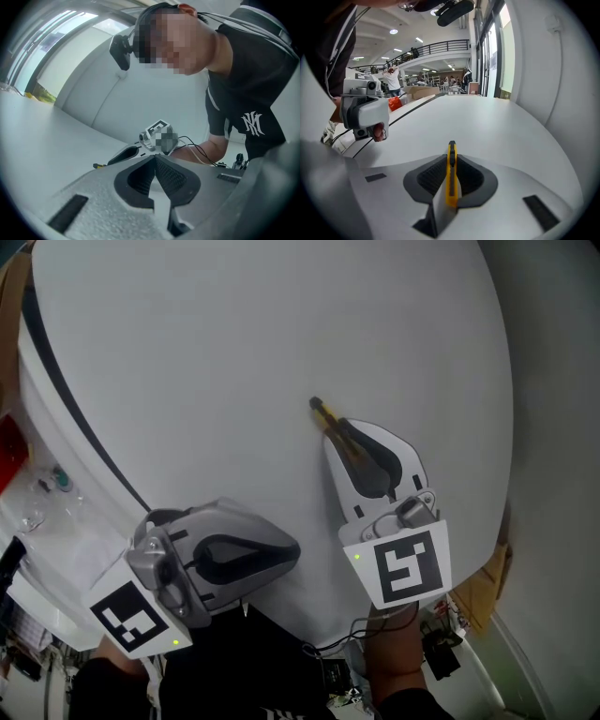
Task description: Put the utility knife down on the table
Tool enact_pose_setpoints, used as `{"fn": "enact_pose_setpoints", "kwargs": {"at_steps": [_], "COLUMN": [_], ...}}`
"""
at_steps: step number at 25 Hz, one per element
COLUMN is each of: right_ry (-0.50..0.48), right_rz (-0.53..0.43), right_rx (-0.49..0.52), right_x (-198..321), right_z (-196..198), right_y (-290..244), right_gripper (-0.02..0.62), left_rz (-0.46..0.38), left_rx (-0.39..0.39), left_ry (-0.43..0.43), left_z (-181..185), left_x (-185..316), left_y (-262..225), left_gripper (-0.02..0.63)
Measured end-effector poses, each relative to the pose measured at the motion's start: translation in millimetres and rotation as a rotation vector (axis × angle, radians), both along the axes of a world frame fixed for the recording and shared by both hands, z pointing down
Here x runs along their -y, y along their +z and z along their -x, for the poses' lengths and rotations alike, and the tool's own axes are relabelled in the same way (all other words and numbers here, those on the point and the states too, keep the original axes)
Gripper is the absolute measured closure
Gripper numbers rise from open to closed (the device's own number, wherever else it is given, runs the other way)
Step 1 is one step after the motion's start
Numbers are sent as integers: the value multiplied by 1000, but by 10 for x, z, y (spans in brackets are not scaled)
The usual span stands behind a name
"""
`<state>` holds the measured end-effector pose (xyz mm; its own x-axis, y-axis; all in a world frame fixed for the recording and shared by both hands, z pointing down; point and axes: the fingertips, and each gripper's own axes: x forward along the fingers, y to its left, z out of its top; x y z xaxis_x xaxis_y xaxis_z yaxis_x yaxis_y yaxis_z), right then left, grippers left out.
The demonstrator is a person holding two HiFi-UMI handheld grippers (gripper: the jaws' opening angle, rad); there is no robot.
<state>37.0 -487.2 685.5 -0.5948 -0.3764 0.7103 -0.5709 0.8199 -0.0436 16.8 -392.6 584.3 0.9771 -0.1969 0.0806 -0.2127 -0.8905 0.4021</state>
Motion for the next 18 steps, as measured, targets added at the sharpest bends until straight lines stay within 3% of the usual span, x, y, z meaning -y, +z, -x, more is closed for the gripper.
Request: {"fn": "enact_pose_setpoints", "kwargs": {"at_steps": [11, 18], "right_ry": [-5, 33], "right_rz": [-14, -31], "right_rx": [-95, -11], "right_x": [5, 21], "right_z": [-6, -15], "right_y": [43, -110], "right_gripper": [540, 514], "left_rz": [-33, -52], "left_rx": [8, 18], "left_ry": [5, -3], "left_z": [11, 53], "left_x": [-85, -214], "left_y": [-140, -181], "left_gripper": [600, 600]}}
